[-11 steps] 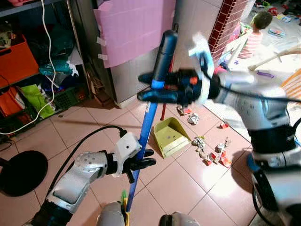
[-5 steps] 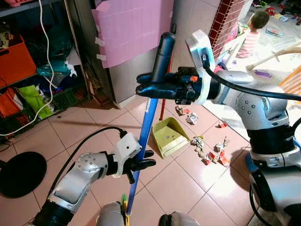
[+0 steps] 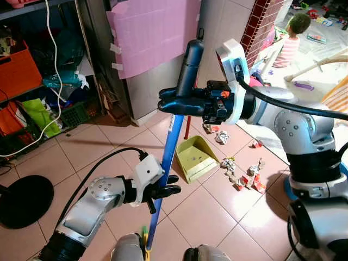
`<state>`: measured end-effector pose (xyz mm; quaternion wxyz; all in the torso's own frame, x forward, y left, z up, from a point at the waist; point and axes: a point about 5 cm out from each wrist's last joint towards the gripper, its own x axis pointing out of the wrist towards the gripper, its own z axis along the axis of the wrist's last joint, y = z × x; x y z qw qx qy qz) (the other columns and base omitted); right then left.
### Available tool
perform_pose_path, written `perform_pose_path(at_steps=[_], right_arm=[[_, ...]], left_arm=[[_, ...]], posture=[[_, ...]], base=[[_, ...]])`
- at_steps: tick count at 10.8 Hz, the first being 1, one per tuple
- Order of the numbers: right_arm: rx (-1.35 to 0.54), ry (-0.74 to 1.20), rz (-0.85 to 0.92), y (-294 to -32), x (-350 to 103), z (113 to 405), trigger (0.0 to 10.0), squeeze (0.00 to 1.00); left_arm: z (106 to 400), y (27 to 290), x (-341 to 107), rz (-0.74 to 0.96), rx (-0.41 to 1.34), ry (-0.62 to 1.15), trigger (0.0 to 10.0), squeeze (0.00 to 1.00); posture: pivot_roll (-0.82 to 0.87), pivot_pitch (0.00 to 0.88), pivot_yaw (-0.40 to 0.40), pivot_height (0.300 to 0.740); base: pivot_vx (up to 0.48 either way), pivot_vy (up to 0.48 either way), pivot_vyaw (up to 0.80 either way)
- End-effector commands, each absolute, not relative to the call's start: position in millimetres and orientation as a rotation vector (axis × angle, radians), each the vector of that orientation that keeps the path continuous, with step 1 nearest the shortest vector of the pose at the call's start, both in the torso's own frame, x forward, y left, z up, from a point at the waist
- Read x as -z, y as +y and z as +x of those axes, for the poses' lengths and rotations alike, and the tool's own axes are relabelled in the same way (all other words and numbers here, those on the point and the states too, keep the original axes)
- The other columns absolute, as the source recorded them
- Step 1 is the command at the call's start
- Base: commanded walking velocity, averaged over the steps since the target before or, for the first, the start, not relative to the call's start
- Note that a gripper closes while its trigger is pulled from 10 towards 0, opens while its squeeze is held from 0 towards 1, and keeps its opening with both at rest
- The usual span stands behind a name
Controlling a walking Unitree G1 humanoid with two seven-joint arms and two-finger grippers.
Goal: Sweep floor
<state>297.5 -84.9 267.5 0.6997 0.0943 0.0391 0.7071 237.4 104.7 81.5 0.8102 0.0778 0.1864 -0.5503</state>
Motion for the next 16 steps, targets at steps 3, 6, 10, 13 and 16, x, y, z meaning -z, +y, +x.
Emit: perform_pose_path(at_steps=[3, 6, 10, 13, 16], right_arm=[[-1.587, 0.068, 0.28, -81, -271, 293, 0.0, 0.0], [-1.537, 0.075, 0.262, -84, -262, 296, 0.0, 0.0], [-1.32, 0.097, 0.085, -95, -226, 318, 0.0, 0.0], [-1.05, 0.11, -0.188, -103, -202, 338, 0.0, 0.0], [-0.904, 0.051, -0.241, -107, -193, 346, 0.0, 0.0]], left_arm=[[244, 103, -88, 0.184, 1.143, 0.352, 5.5, 1.0], [250, 105, -95, 0.22, 1.118, 0.301, 10.0, 1.0], [281, 132, -125, 0.283, 0.863, 0.114, 10.0, 1.0], [278, 137, -133, 0.246, 0.746, 0.038, 10.0, 1.0], [271, 148, -132, 0.166, 0.567, 0.014, 10.0, 1.0]], posture=[[0.01, 0.085, -0.057, 0.74], [0.01, 0.079, -0.057, 0.74], [0.03, 0.087, -0.058, 0.74], [0.03, 0.097, -0.056, 0.74], [0.04, 0.102, -0.058, 0.74]], base=[[0.0, 0.0, 0.0], [0.0, 0.0, 0.0], [0.0, 0.0, 0.0], [0.0, 0.0, 0.0], [0.0, 0.0, 0.0]])
